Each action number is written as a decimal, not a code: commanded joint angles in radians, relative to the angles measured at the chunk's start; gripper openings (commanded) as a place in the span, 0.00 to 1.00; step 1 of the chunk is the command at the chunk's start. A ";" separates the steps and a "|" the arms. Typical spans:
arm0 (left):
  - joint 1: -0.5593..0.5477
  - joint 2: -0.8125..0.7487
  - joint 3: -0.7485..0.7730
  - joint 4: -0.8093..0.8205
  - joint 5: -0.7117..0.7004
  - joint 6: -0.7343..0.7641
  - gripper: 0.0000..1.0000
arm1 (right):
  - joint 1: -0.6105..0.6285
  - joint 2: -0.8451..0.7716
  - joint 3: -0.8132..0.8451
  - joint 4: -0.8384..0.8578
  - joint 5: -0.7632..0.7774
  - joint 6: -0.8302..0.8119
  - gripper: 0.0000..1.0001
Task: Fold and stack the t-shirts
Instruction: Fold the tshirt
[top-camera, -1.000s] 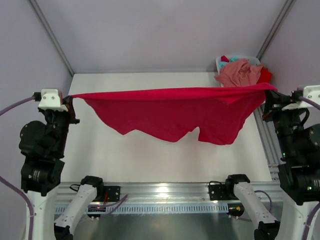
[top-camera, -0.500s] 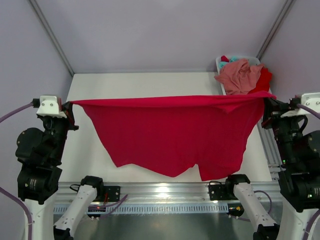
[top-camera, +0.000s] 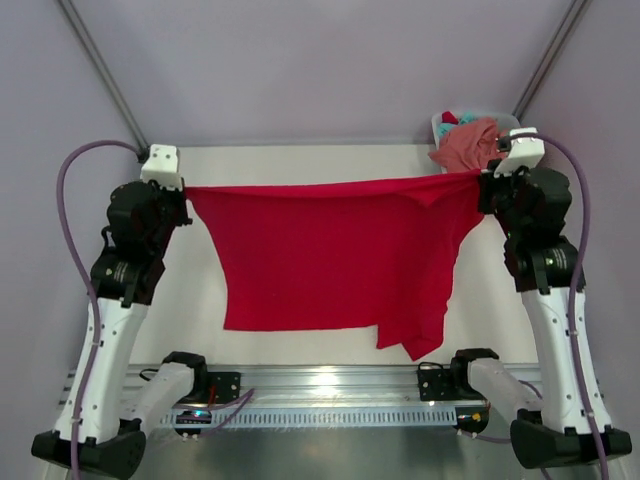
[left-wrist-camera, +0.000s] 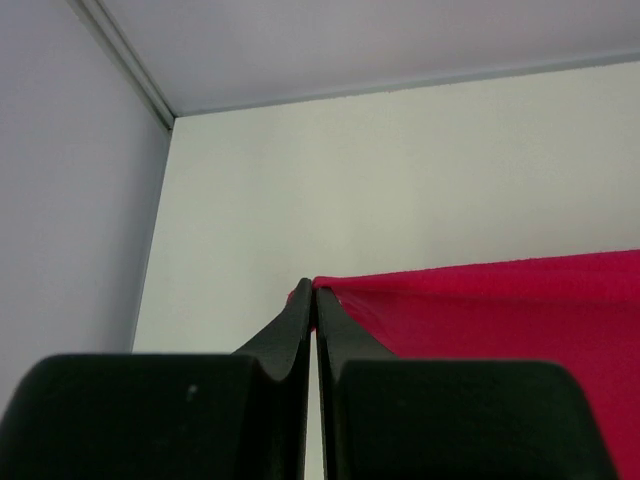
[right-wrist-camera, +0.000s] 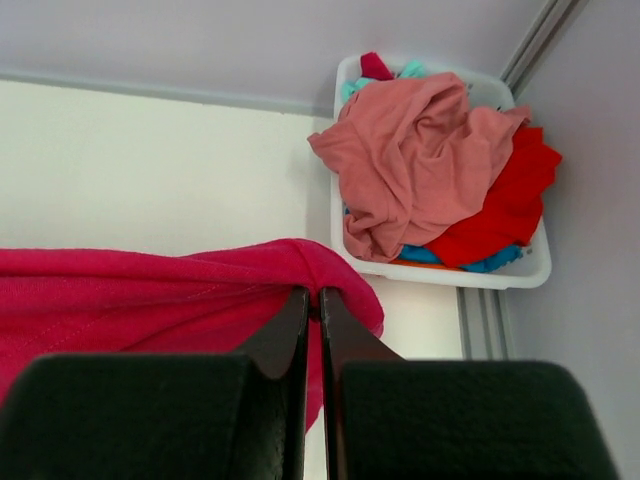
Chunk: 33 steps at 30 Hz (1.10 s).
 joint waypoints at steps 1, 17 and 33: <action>0.014 0.071 0.002 0.135 -0.042 0.013 0.00 | -0.012 0.079 -0.024 0.156 0.037 -0.022 0.03; 0.014 0.710 0.114 0.393 0.061 0.002 0.00 | -0.012 0.770 0.163 0.342 -0.101 -0.043 0.03; 0.030 1.015 0.300 0.257 0.093 0.100 0.00 | -0.010 0.913 0.219 0.196 -0.242 -0.114 0.03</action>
